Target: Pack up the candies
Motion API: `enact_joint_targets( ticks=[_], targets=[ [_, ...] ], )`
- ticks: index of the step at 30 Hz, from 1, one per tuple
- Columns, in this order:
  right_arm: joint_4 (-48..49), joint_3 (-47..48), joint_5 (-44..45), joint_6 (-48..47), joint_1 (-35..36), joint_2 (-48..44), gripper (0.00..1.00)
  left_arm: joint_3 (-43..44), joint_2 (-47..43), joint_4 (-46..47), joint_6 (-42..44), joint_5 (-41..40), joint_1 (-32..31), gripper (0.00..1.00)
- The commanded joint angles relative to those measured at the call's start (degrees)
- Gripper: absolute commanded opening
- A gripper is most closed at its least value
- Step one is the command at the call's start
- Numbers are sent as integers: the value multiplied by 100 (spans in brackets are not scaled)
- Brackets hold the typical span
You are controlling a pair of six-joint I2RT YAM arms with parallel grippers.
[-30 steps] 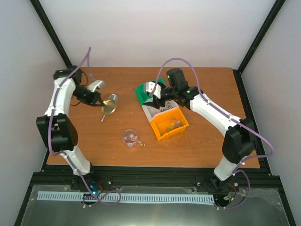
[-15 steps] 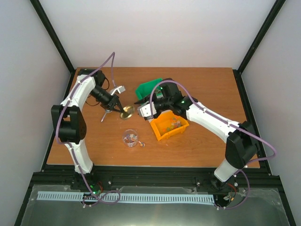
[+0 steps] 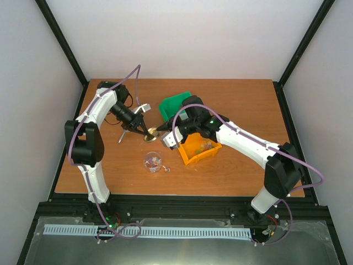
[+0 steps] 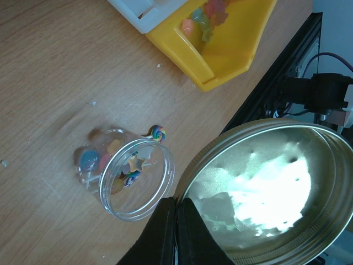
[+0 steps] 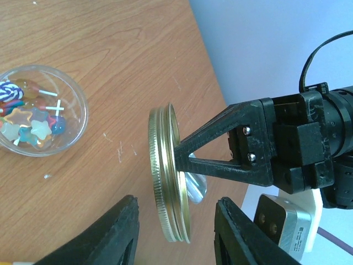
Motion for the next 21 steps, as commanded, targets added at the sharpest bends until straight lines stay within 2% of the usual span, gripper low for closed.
enact_joint_targets(
  ticks=[1, 10, 21],
  targets=[
    [-23, -4, 140, -221, 123, -29, 38, 136, -18, -70, -169, 22, -80, 1],
    [248, -233, 478, -350, 272, -62, 31, 1, -89, -41, -232, -26, -102, 1],
    [402, -282, 641, -149, 303, -80, 14, 17, -171, 24, -278, -94, -102, 1]
  ],
)
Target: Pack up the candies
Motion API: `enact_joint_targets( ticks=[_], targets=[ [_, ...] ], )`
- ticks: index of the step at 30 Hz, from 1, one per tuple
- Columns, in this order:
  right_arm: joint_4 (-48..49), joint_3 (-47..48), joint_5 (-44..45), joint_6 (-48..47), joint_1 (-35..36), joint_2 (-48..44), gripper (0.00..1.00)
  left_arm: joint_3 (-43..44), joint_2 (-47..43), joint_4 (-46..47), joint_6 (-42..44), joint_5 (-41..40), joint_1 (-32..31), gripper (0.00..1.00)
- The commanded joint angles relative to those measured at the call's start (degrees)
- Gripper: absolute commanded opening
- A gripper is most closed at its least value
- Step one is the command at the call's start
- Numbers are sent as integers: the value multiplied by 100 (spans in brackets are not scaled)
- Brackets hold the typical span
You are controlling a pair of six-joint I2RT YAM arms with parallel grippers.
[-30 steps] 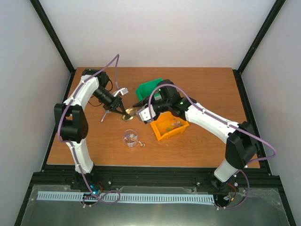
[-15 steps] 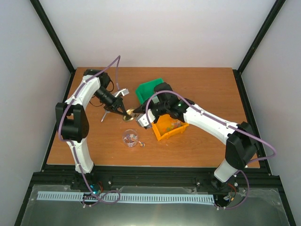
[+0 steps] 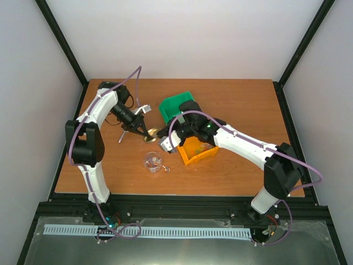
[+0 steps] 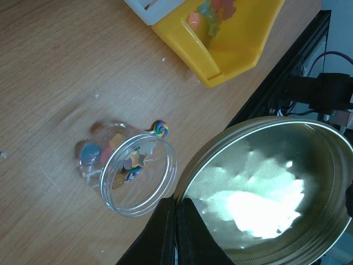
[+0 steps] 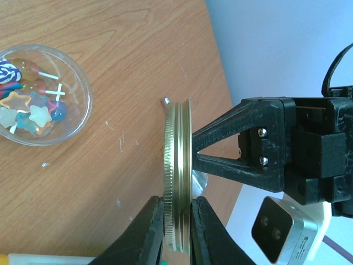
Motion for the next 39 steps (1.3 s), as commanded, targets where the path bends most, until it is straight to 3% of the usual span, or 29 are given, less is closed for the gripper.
enact_joint_targets(
  ticks=[1, 4, 7, 11, 15, 17, 20, 25, 28, 31, 33, 39],
  targets=[
    [124, -42, 54, 236, 74, -89, 12, 89, -186, 31, -137, 0, -49, 1],
    [72, -5, 26, 471, 74, -112, 9, 175, -224, 59, -152, -33, -52, 3],
    [48, 27, -39, 781, 74, -141, 8, 348, -262, 57, -119, -77, -37, 17],
    [-68, 164, -69, 1296, 71, -161, 7, 771, -412, 111, 30, -108, 181, 41],
    [-197, 411, -126, 2534, 57, -212, 7, 1101, -745, 582, -65, -142, 732, 69],
    [-307, 600, -171, 3221, 49, -206, 7, 1046, -1098, 1088, -245, -82, 1013, 87],
    [-455, 892, -299, 4388, 47, -218, 7, 540, -1959, 2079, -474, -211, 1189, 99],
    [-612, 1256, -532, 6218, -24, -168, 7, -1510, -3927, 4830, -1207, -742, 1192, 100],
    [-364, 1262, -863, 7393, -220, -147, 7, -2353, -4915, 5656, -622, -697, 1164, 100],
    [145, 1145, -1229, 8694, -470, -144, 7, -2438, -5398, 5587, -315, -1217, 897, 100],
    [555, 1005, -1572, 9622, -640, -152, 7, -2173, -5434, 4984, 124, -1372, 737, 100],
    [1332, 582, -2479, 10939, -916, -43, 7, -1928, -5348, 3493, 1298, -1512, 236, 100]
  ],
)
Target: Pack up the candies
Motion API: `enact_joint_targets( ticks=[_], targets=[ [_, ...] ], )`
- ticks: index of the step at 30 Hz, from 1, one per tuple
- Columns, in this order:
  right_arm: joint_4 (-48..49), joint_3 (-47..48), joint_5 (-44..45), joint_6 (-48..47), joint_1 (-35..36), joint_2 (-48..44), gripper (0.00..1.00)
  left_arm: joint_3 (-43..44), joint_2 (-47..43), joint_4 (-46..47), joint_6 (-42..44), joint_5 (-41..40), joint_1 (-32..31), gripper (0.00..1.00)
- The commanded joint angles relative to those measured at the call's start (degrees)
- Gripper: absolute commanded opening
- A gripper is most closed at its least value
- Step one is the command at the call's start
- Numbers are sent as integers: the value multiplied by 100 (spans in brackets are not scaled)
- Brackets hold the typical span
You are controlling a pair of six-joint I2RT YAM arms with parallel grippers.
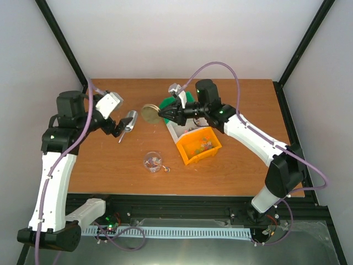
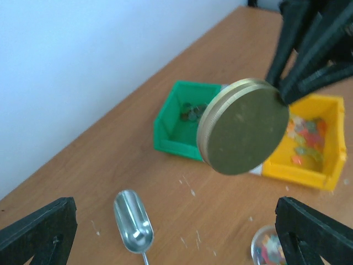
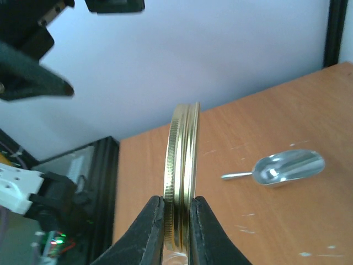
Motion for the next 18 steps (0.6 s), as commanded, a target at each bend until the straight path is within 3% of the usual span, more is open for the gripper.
enact_joint_targets(
  ticks=[1, 6, 10, 18],
  targets=[
    [885, -383, -942, 1746, -157, 45, 7, 144, 37, -954, 1000, -352, -321, 100],
    [1226, -566, -1356, 2794, -387, 410, 7, -55, -38, -986, 1291, -868, -1063, 100],
    [1232, -546, -1373, 2915, -447, 646, 6, -572, -62, -692, 1515, -1319, -1717, 100],
    [1959, -506, -1753, 3853, -630, 1127, 5, -676, 630, 50, 1324, -1909, -2196, 100]
  ],
)
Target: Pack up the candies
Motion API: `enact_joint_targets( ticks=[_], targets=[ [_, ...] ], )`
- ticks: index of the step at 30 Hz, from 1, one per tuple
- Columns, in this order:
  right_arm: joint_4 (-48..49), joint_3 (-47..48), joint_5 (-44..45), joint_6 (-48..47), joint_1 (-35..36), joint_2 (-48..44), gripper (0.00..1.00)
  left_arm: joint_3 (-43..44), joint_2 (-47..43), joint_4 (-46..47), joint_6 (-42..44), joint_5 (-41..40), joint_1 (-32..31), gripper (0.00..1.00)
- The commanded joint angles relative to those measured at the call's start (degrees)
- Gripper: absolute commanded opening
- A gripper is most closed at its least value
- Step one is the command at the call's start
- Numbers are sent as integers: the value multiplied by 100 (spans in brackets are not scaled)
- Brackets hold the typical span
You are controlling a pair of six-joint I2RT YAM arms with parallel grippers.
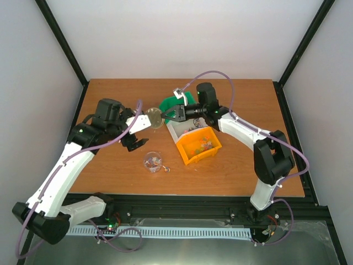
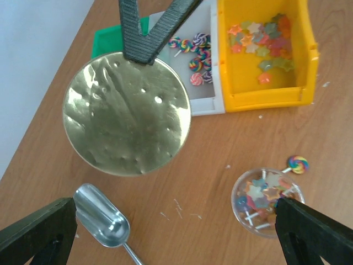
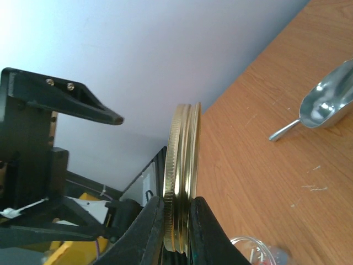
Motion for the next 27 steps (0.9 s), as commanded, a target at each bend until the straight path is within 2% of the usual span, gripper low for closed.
enact_joint_targets(
  ticks=[1, 11, 27],
  targets=[
    [646, 51, -489, 719, -81, 325, 5, 66, 375, 695, -89, -408, -119, 100],
    [1379, -9, -1125, 1605, -90, 762, 3, 13, 895, 882, -117, -440, -149, 100],
    [1287, -86, -1311, 1556, -90, 709, 3, 3, 1248, 1004, -188, -594, -309, 100]
  ],
)
